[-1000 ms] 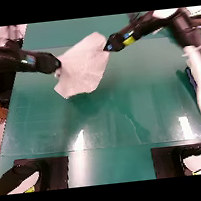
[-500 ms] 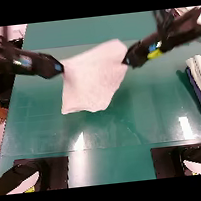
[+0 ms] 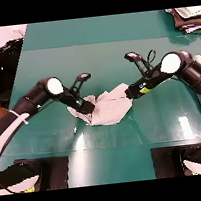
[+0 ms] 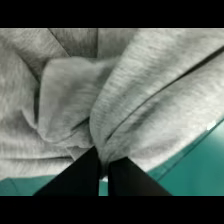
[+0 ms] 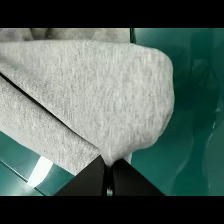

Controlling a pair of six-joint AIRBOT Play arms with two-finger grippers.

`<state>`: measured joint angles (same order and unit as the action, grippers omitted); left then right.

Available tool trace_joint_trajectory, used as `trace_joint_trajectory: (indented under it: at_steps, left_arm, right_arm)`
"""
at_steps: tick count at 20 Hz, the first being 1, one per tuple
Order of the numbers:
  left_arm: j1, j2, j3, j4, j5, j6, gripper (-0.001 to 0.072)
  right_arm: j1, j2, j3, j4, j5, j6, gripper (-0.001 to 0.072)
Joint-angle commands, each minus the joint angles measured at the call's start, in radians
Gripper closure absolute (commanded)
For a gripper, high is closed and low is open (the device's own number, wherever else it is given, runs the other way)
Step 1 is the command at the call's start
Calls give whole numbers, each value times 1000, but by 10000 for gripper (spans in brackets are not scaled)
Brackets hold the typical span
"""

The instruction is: Fold the shirts.

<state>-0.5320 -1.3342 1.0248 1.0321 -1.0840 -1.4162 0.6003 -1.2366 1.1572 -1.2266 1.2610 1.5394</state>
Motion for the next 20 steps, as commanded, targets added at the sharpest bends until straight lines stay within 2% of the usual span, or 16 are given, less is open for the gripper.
trace_joint_trajectory:
  at_steps: [1, 2, 3, 4, 5, 9, 11, 15, 18, 20]
  left_arm:
    - [-34, -41, -41, -22, 101, 2, 680]
    - [-33, -40, -28, -21, 97, 3, 678]
    - [-33, -40, -8, -19, 86, 3, 478]
    - [-33, -40, 18, -14, 60, 3, 231]
    - [-33, -40, 57, 10, 21, 4, 170]
    - [-33, -40, 256, 221, -160, 3, 168]
    - [-14, -40, 323, 313, -173, 2, 169]
    - [140, -83, 319, 216, -154, -24, 169]
    - [208, -174, 286, 63, -150, 39, 169]
    - [206, -239, 283, 50, -104, 60, 169]
  right_arm:
    - [-6, 2, -57, 3, -43, 8, 700]
    - [-6, 2, -56, 3, -49, 8, 700]
    - [-6, 2, -56, 4, -50, 8, 700]
    - [-6, 2, -56, 4, -49, 8, 700]
    - [-6, 2, -56, 4, -49, 8, 700]
    - [-6, 2, -56, 3, -41, 8, 700]
    - [-6, 2, -56, 3, -35, 8, 700]
    - [-6, 2, -56, 4, -29, 8, 700]
    - [-5, 2, -56, 4, -28, 8, 700]
    - [-4, 2, -56, 4, -28, 8, 700]
